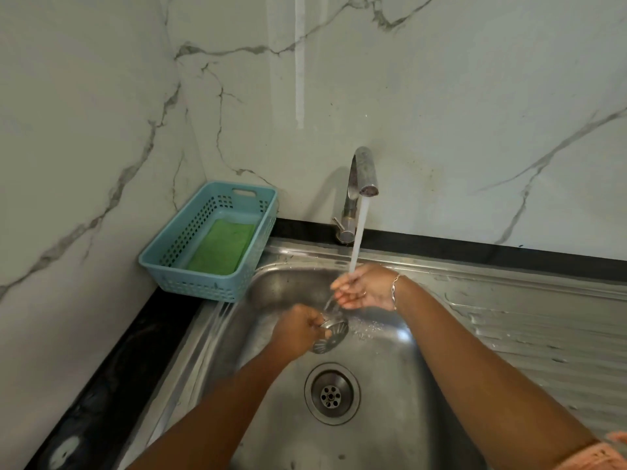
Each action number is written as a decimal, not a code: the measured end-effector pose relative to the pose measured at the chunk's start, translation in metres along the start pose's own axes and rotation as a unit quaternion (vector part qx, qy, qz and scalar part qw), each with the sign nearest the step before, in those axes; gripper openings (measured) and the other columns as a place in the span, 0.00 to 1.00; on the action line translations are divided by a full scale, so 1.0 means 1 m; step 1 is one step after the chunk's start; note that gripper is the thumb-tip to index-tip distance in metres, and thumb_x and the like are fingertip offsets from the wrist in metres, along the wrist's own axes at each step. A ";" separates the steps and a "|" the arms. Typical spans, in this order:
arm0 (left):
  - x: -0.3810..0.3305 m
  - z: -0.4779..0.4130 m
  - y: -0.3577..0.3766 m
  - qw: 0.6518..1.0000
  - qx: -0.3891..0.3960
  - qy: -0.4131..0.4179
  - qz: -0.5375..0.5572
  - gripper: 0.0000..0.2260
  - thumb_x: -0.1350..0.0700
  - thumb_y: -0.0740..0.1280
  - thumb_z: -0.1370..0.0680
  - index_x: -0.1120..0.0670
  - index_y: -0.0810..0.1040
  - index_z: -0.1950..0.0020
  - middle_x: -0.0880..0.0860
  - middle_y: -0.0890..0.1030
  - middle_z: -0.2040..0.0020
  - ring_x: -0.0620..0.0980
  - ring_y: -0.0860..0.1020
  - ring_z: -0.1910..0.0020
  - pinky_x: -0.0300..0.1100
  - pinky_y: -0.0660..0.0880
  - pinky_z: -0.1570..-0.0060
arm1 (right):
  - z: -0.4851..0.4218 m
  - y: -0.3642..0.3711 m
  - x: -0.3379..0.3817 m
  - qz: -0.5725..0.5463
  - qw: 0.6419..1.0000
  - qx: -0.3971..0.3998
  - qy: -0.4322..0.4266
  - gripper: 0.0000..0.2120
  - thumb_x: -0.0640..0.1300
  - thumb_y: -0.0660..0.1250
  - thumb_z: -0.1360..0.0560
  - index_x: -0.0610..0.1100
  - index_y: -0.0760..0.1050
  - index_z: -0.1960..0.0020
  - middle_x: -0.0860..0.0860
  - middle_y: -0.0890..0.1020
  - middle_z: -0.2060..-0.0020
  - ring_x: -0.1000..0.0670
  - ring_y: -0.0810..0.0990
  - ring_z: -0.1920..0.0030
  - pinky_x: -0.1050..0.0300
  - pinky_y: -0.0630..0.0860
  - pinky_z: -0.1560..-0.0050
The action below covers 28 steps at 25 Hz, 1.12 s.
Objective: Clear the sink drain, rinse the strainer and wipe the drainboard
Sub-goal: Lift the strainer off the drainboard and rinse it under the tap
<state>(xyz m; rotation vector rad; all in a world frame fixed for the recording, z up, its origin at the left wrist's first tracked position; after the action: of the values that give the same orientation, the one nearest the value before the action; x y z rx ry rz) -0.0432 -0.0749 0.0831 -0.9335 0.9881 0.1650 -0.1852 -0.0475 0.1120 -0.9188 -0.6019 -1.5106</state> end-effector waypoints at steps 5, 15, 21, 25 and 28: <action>-0.010 -0.030 -0.007 1.000 0.005 -0.021 0.015 0.04 0.63 0.70 0.29 0.61 0.78 0.64 0.56 0.75 0.68 0.51 0.72 0.66 0.38 0.67 0.64 | 0.006 -0.007 0.022 0.049 0.999 -0.018 0.009 0.11 0.28 0.59 0.25 0.27 0.73 0.44 0.35 0.80 0.48 0.40 0.80 0.46 0.53 0.78 0.49; -0.037 -0.052 0.008 0.982 0.054 -0.096 0.156 0.04 0.62 0.66 0.25 0.61 0.78 0.59 0.53 0.76 0.65 0.48 0.74 0.66 0.39 0.71 0.67 | 0.010 -0.021 0.028 0.078 0.996 -0.022 0.032 0.07 0.26 0.56 0.25 0.31 0.73 0.54 0.35 0.78 0.53 0.40 0.81 0.57 0.52 0.80 0.58; -0.033 -0.051 0.008 0.954 0.068 -0.174 0.233 0.05 0.62 0.64 0.24 0.62 0.77 0.50 0.56 0.79 0.58 0.53 0.77 0.59 0.45 0.75 0.57 | 0.010 -0.022 0.026 0.099 0.994 -0.036 0.034 0.07 0.26 0.58 0.25 0.30 0.74 0.53 0.34 0.78 0.49 0.40 0.82 0.53 0.52 0.78 0.52; -0.022 -0.049 0.005 0.941 0.071 -0.190 0.271 0.06 0.61 0.63 0.23 0.62 0.76 0.50 0.56 0.79 0.58 0.52 0.77 0.60 0.44 0.75 0.59 | 0.011 -0.021 0.025 0.054 0.996 -0.060 0.027 0.10 0.25 0.57 0.25 0.36 0.72 0.60 0.34 0.76 0.45 0.38 0.79 0.43 0.48 0.76 0.47; -0.008 -0.043 0.005 0.924 0.069 -0.212 0.311 0.05 0.61 0.63 0.23 0.61 0.76 0.52 0.56 0.79 0.58 0.52 0.77 0.58 0.46 0.74 0.54 | 0.009 -0.018 0.022 0.066 0.996 -0.063 0.026 0.10 0.26 0.57 0.25 0.31 0.73 0.47 0.33 0.76 0.43 0.39 0.78 0.42 0.48 0.76 0.46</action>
<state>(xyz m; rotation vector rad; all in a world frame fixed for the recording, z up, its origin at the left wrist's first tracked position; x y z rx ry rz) -0.0779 -0.1012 0.0774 -0.3979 0.8456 0.7897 -0.2007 -0.0501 0.1373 -0.9922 -0.4039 -1.4611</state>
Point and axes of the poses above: each hand's wrist, its own z-axis away from the middle knuckle, its own y-axis out of the palm, x = y × z, the point moved 6 cm from there along -z, towards the middle knuckle
